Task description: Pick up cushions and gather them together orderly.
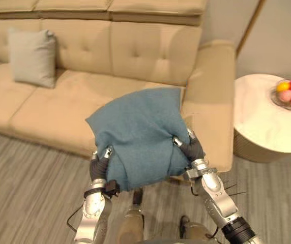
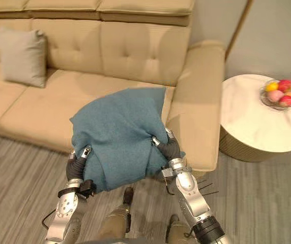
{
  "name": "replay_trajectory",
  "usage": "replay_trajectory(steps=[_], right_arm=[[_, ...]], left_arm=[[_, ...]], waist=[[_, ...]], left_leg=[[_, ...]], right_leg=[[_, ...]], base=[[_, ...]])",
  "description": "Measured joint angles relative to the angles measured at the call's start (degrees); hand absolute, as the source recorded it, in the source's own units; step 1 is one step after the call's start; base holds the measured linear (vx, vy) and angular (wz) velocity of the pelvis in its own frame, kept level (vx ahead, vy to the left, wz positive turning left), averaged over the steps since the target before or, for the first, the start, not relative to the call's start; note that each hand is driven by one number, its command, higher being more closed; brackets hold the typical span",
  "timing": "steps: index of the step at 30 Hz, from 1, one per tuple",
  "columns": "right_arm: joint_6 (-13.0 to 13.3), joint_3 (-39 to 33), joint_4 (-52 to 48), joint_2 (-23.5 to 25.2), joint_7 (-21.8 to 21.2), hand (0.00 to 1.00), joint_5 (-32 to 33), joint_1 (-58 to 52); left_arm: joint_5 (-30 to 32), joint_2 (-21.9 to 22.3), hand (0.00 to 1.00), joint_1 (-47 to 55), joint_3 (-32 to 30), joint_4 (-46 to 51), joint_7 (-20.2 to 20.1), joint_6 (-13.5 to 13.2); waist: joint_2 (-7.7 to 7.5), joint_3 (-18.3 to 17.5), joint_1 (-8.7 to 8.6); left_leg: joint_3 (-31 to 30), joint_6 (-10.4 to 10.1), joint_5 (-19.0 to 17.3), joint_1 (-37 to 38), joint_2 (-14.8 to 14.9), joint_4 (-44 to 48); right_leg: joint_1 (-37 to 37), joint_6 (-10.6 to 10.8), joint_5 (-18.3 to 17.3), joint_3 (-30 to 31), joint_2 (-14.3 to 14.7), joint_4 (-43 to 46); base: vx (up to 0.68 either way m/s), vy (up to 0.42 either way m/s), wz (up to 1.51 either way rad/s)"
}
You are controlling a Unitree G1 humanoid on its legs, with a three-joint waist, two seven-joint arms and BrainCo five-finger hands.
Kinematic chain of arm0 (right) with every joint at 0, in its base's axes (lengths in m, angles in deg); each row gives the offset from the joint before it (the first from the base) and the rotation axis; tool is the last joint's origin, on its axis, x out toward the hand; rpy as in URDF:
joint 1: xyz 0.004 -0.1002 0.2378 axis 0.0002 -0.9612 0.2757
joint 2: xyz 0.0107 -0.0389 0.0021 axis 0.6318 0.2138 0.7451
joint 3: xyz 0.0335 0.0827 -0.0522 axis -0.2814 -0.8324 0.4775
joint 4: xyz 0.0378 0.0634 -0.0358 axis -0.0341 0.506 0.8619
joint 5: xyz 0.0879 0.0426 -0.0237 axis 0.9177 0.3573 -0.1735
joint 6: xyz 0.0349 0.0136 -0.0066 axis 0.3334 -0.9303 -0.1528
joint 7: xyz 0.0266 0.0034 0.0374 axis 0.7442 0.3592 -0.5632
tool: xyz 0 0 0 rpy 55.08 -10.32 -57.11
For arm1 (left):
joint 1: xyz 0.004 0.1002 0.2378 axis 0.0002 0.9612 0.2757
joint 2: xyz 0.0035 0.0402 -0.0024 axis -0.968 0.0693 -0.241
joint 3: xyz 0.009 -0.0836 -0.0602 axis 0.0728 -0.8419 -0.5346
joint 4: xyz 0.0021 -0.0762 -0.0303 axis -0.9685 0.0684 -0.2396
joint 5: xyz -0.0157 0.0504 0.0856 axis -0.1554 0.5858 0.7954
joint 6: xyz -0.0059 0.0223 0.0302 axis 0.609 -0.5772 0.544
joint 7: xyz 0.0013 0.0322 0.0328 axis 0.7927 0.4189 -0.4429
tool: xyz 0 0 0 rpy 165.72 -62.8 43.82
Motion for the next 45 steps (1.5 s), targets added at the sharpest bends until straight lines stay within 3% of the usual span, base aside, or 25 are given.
replay_trajectory(steps=[3, 5, 6, 8, 9, 12, 15, 16, 18, 21, 24, 25, 26, 27, 29, 31, 32, 33, 34, 37, 39, 42, 43, 44, 45], right_arm=[[0.0, -1.1, -0.6, 0.0, 0.0, 1.00, -0.2, -0.9], [0.1, -1.5, -1.6, 0.2, 0.0, 1.00, -1.4, -0.8], [0.0, -1.9, -1.6, 1.3, 0.0, 1.00, -1.9, -0.8], [-0.2, -2.1, -1.6, 2.5, 0.0, 1.00, -2.4, -0.9], [-0.5, -1.9, -1.6, 3.4, -0.1, 1.00, -3.5, -0.8], [-0.9, -1.7, -1.6, 3.4, -0.1, 1.00, -3.5, -0.8], [-1.0, -1.7, -1.6, 3.3, -0.1, 1.00, -3.6, -1.1], [-1.1, -1.1, -1.6, 3.6, -0.2, 1.00, -4.0, -1.5], [-1.2, -0.8, -1.5, 3.5, -0.2, 1.00, -4.1, -1.7], [-1.2, -0.3, -1.5, 3.4, -0.4, 1.00, -4.1, -1.9], [-1.2, -0.6, -1.3, 2.7, -0.4, 1.00, -4.0, -2.2], [-1.2, -0.8, -1.3, 2.7, -0.4, 1.00, -4.0, -2.6], [-1.2, -1.0, -1.3, 2.4, -0.4, 1.00, -3.9, -3.7], [-1.1, -2.0, -1.3, 2.0, -0.4, 1.00, -3.8, -4.4], [-1.2, -3.2, -1.3, 2.0, -0.6, 1.00, -3.3, -5.1], [-1.3, -4.1, -1.3, 1.7, -0.6, 1.00, -2.7, -6.3], [-1.3, -4.5, -1.3, 1.7, -0.6, 1.00, -2.5, -6.9], [-1.3, -4.8, -2.3, 1.6, -0.6, 1.00, -2.2, -8.8], [-1.3, -4.8, -3.3, 1.6, -0.7, 1.00, -2.2, -9.8], [-1.2, -4.8, -8.9, 1.7, -0.7, 1.00, -2.2, -12.0], [-1.2, -4.9, -10.0, 1.8, -0.7, 1.00, -2.3, -11.9], [-1.2, -5.0, -9.3, 1.8, -0.7, 1.00, -2.4, -11.9], [-1.2, -5.0, -8.3, 2.0, -0.7, 1.00, -2.6, -11.4], [-1.2, -5.2, -7.7, 2.1, -0.7, 1.00, -3.5, -11.1], [-1.2, -5.3, -7.1, 2.6, -0.8, 1.00, -3.8, -10.8]], left_arm=[[0.0, 1.2, 1.00, -0.1, 0.4, 0.0, -1.2, 0.1], [0.0, 1.0, 1.00, -1.0, 0.3, -0.2, -1.2, 0.0], [-0.1, 0.6, 1.00, -1.8, 0.1, -0.9, -1.2, 0.0], [-0.1, 0.1, 1.00, -1.6, 0.1, -2.0, -1.2, 0.1], [-0.1, -1.0, 1.00, -1.6, 0.1, -2.3, -1.2, 0.1], [-0.1, -1.4, 1.00, -1.6, 0.1, -2.3, -1.2, 0.1], [0.0, -1.4, 1.00, -1.1, 0.1, -2.3, -1.2, 0.3], [0.1, -1.9, 1.00, -0.4, 0.0, -2.1, -1.2, 0.4], [0.1, -2.0, 1.00, 0.7, -0.1, -2.0, -1.2, 0.5], [0.1, -3.0, 1.00, 0.6, -0.1, -1.9, -1.2, 0.4], [0.3, -3.0, 1.00, -0.2, 0.2, -2.3, -1.2, 0.4], [0.5, -3.0, 1.00, -0.6, 0.5, -2.6, -1.2, 0.4], [1.1, -3.1, 1.00, -0.9, 1.1, -3.1, -1.3, 0.5], [1.2, -2.4, 1.00, -1.7, 1.8, -4.2, -1.3, 0.5], [1.5, -2.1, 1.00, -2.5, 2.0, -4.8, -2.2, 0.5], [1.6, -1.1, 1.00, -3.9, 2.1, -6.4, -3.5, 0.8], [1.6, -0.8, 1.00, -4.0, 2.2, -7.0, -3.8, 1.0], [1.6, -0.1, 1.00, -3.3, 2.2, -7.6, -4.6, 1.5], [1.6, 0.0, 1.00, -2.8, 2.2, -7.6, -4.9, 1.5], [1.6, 0.1, 1.00, -1.8, 2.2, -7.2, -5.3, 1.3], [1.6, 0.5, 1.00, -1.7, 1.9, -7.2, -5.6, 1.3], [1.9, 1.0, 1.00, -1.7, 1.5, -7.2, -5.8, 1.4], [2.4, 0.8, 1.00, -1.7, 1.2, -7.2, -5.8, 1.4], [2.8, 1.0, 1.00, -1.6, 1.1, -7.2, -5.8, 1.3], [2.9, 0.9, 1.00, -1.6, 1.0, -7.3, -5.8, 1.4]], waist=[[0.03, -1.0, -2.34], [1.24, -1.8, -2.37], [0.14, -2.0, -1.95], [-0.89, -2.3, -1.42], [-1.54, -2.7, -0.64], [-1.91, -2.9, -0.76], [-2.70, -2.6, -1.22], [-3.88, -2.5, -1.54], [-3.97, -2.5, -2.98], [-3.97, -2.2, -3.98], [-4.26, -2.3, -5.86], [-4.34, -2.3, -5.80], [-5.36, -3.0, -6.05], [-3.05, -2.9, -5.76], [-1.02, -3.1, -6.20], [-0.44, -3.0, -6.21], [-0.30, -2.9, -6.25], [-0.21, -2.7, -6.32], [-0.24, -2.6, -5.96], [0.15, -2.9, -5.41], [-0.19, -2.7, -4.44], [-0.49, -2.5, -3.92], [0.04, -2.8, -3.43], [1.62, -3.4, -3.24], [1.99, -3.5, -3.49]], left_leg=[[3.0, -0.4, -0.4, 5.7, -1.4, 4.8], [2.5, -3.4, -1.6, 11.3, -1.8, -4.7], [2.6, -3.6, -0.3, 11.2, -2.4, -6.0], [2.6, -2.8, -0.8, 11.2, -2.8, -4.8], [2.7, -1.2, -5.3, 8.6, -3.1, 2.2], [2.8, -0.9, -6.8, 7.2, -3.0, 4.2], [2.7, 0.9, -12.5, 7.3, -4.8, 10.3], [2.4, 2.0, -14.9, 8.7, -6.0, 10.6], [1.5, 2.7, -15.5, 11.1, -6.8, 9.4], [-0.5, 2.2, -16.1, 14.5, -6.5, 7.1], [-2.6, -0.3, -17.4, 18.5, -6.4, 5.4], [-2.8, -1.1, -18.2, 19.3, -6.6, 5.6], [-3.8, -2.7, -19.5, 21.4, -6.8, 5.6], [-4.8, -4.0, -20.2, 22.6, -5.0, 5.4], [-5.5, -7.0, -19.8, 21.6, -2.8, 7.7], [-5.8, -10.6, -16.5, 17.4, 0.2, 20.3], [-5.9, -10.5, -14.9, 16.7, 0.9, 24.1], [-5.2, -8.7, -8.2, 15.1, 2.7, 33.1], [-4.6, -7.7, -4.9, 14.7, 3.3, 36.6], [-1.6, -2.7, -12.0, 8.5, 5.3, 45.2], [-1.1, -0.4, -15.3, 5.8, 4.7, 40.2], [-8.8, -2.5, -16.2, 3.8, 0.1, 24.0], [-12.0, -5.1, -12.9, 5.0, -1.1, 14.2], [-14.0, -6.4, -2.5, 5.7, -0.4, 7.8], [-14.3, -7.1, -4.4, 5.9, 0.2, 7.9]], right_leg=[[1.3, 0.5, 2.6, -2.8, -1.4, -5.0], [1.2, 2.3, 4.2, -2.9, -0.3, -7.7], [1.5, 2.6, 6.5, -2.7, -0.3, -9.8], [3.4, 3.1, 9.1, -2.7, -0.4, -12.9], [4.9, 4.6, 10.7, -2.1, -1.0, -15.4], [4.8, 4.7, 11.6, -1.5, -1.0, -16.6], [2.3, 5.9, 5.4, -1.7, -4.2, -6.4], [-1.7, 5.1, 2.8, 0.0, -6.5, 5.4], [-7.7, 1.8, 3.1, 2.5, -7.8, 17.5], [-10.6, 2.3, 0.7, 2.7, -4.2, 10.2], [-10.9, 3.3, 10.3, 1.7, -0.2, -9.8], [-10.8, 2.5, 12.1, 1.4, 0.3, -11.8], [-8.5, -0.4, 16.8, 1.8, 0.9, -11.9], [-9.0, -1.5, 18.7, 1.2, 2.3, -9.0], [-9.2, -2.8, 15.6, -0.6, 3.6, -6.7], [-6.7, -4.0, 12.4, -1.4, 5.7, -6.2], [-5.3, -4.3, 11.6, -1.4, 6.3, -6.2], [-0.9, -4.4, 9.0, -0.3, 7.5, -6.5], [0.7, -4.5, 8.1, 0.5, 7.7, -6.7], [4.2, -5.2, 5.2, 5.6, 8.3, -7.8], [6.1, -4.9, 4.9, 8.9, 8.1, -8.7], [8.4, -3.2, 4.6, 14.0, 7.1, -8.9], [8.5, -2.0, 4.5, 16.4, 7.1, -8.6], [8.6, 0.1, 3.6, 18.8, 8.6, -8.6], [8.6, 1.0, 3.0, 20.0, 9.0, -8.7]], base=[[-0.14, 0.052, 0.65], [-0.07, 0.114, 0.17], [-0.05, 0.119, 0.02], [-0.07, 0.193, -0.03], [-0.08, 0.256, -0.08], [-0.04, 0.128, -0.12], [0.06, 0.172, -0.02], [0.06, 0.125, -0.01], [0.15, 0.059, 0.23], [0.26, 0.006, 0.31], [0.31, -0.066, 0.49], [0.56, -0.171, 0.52], [0.62, -0.197, 0.32], [0.63, -0.195, 0.33], [0.50, -0.156, 0.13], [0.52, -0.174, -0.07], [0.43, -0.138, -0.22], [0.31, -0.091, -0.31], [0.37, -0.069, -0.59], [0.33, 0.006, -0.67], [0.30, 0.078, -0.88], [0.25, 0.193, -1.02], [0.24, 0.285, -1.38], [0.24, 0.310, -1.40], [0.22, 0.310, -1.05]])
